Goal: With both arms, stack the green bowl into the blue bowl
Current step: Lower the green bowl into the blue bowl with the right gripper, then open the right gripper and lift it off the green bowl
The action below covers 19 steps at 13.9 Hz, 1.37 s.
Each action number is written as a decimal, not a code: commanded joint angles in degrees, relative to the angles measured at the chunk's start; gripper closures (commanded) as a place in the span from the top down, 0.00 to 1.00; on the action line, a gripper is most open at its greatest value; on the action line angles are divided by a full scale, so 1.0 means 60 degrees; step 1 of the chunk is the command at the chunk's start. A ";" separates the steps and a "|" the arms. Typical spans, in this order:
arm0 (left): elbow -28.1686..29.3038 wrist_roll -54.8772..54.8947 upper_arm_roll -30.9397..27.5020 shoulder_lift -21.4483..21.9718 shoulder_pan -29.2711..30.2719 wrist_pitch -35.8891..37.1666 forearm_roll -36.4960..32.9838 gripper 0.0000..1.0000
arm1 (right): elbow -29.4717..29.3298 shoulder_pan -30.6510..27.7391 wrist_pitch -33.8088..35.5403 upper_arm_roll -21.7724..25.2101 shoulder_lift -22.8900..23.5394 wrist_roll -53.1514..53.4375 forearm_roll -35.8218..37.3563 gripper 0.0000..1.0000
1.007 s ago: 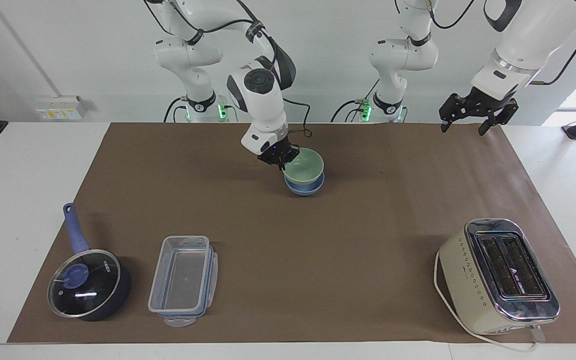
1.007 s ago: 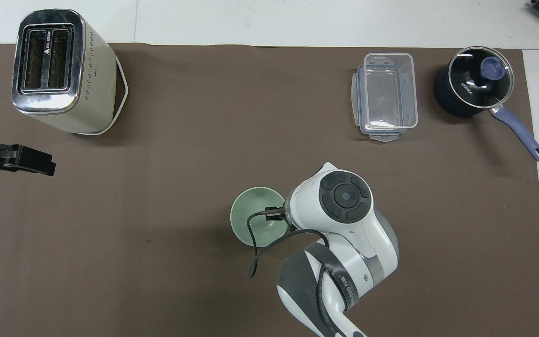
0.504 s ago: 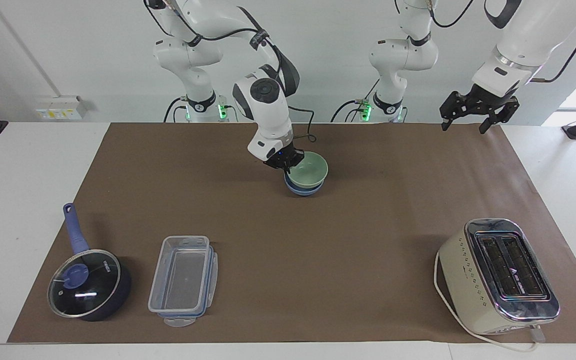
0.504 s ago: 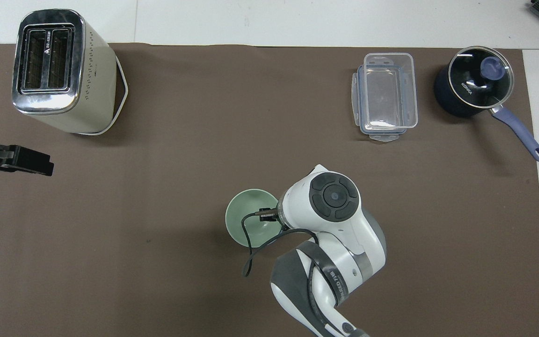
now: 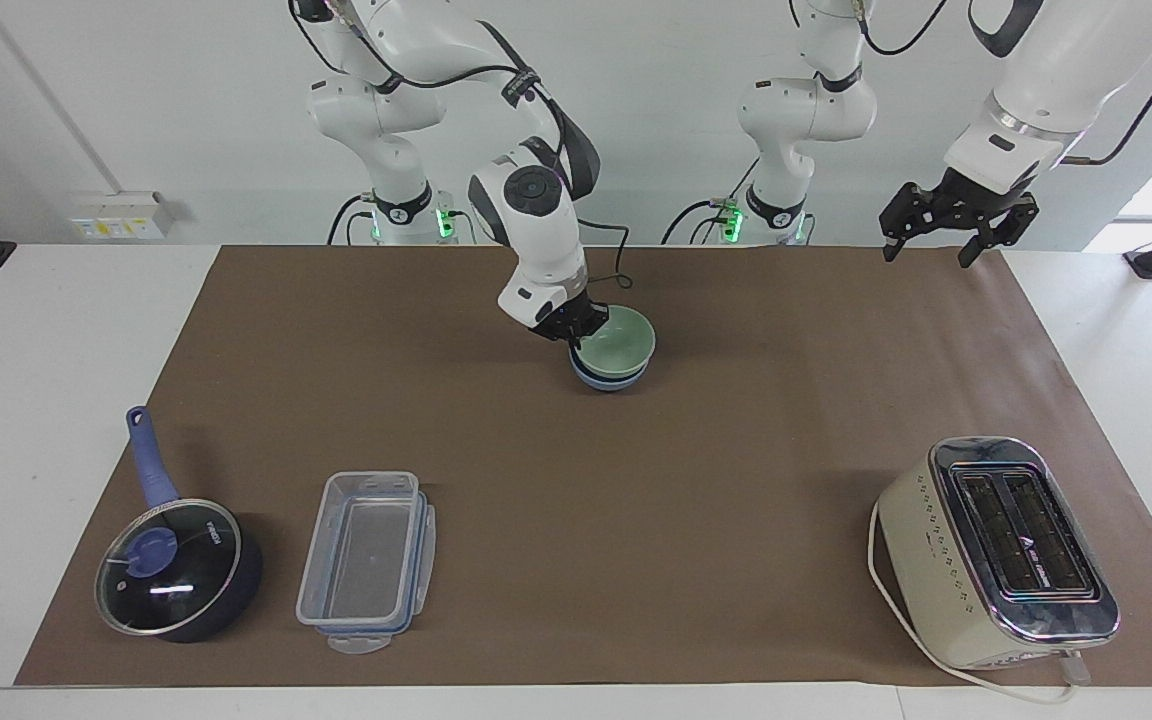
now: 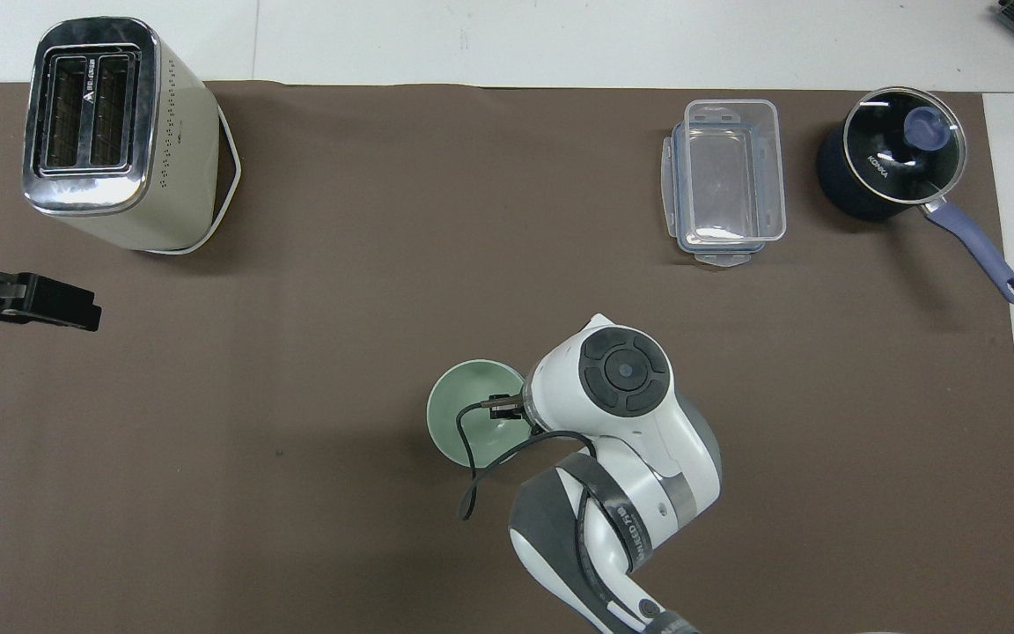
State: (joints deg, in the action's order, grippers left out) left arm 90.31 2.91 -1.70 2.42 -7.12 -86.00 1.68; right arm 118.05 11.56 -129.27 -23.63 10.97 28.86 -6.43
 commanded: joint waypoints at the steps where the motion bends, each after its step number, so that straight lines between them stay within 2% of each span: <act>1: 0.0124 0.0043 0.0064 0.0139 0.0103 -0.0096 -0.0076 1.00 | 0.0070 -0.0125 -0.0237 -0.0017 0.0047 -0.0136 0.0046 0.00; 5: 0.0154 -0.0001 0.0078 0.0139 0.0089 -0.0286 -0.0076 1.00 | 0.0099 -0.0096 -0.0208 -0.0032 0.0047 -0.0093 0.0060 0.00; 6: 0.0139 -0.0001 0.0078 0.0139 0.0089 -0.0300 -0.0076 1.00 | 0.0100 -0.0096 -0.0193 -0.0032 0.0047 -0.0064 0.0075 0.20; 7: 0.0139 -0.0001 0.0078 0.0139 0.0089 -0.0301 -0.0076 1.00 | 0.0100 -0.0096 -0.0164 -0.0032 0.0032 -0.0049 0.0075 0.68; 8: 0.0153 -0.0001 0.0064 0.0139 0.0089 -0.0301 -0.0076 1.00 | 0.0085 -0.0052 -0.0135 -0.0017 0.0018 -0.0049 0.0118 1.00; 10: 0.0154 -0.0016 0.0078 0.0139 0.0074 -0.0301 -0.0076 1.00 | -0.0133 -0.0211 0.0215 -0.0003 -0.0215 -0.0136 0.0658 1.00; 14: 0.0139 -0.0030 0.0064 0.0139 0.0059 -0.0301 -0.0076 1.00 | -0.0851 -0.0929 0.1327 0.0012 -0.1006 -0.0151 0.0763 1.00; 19: 0.0139 -0.0030 0.0078 0.0139 0.0059 -0.0315 -0.0076 1.00 | -0.1641 -0.1412 0.2528 0.0085 -0.1637 -0.0137 0.1628 1.00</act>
State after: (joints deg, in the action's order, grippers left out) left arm 90.31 2.87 -1.59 2.42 -7.12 -86.95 1.68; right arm 110.55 4.73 -117.39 -23.09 2.27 28.62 1.80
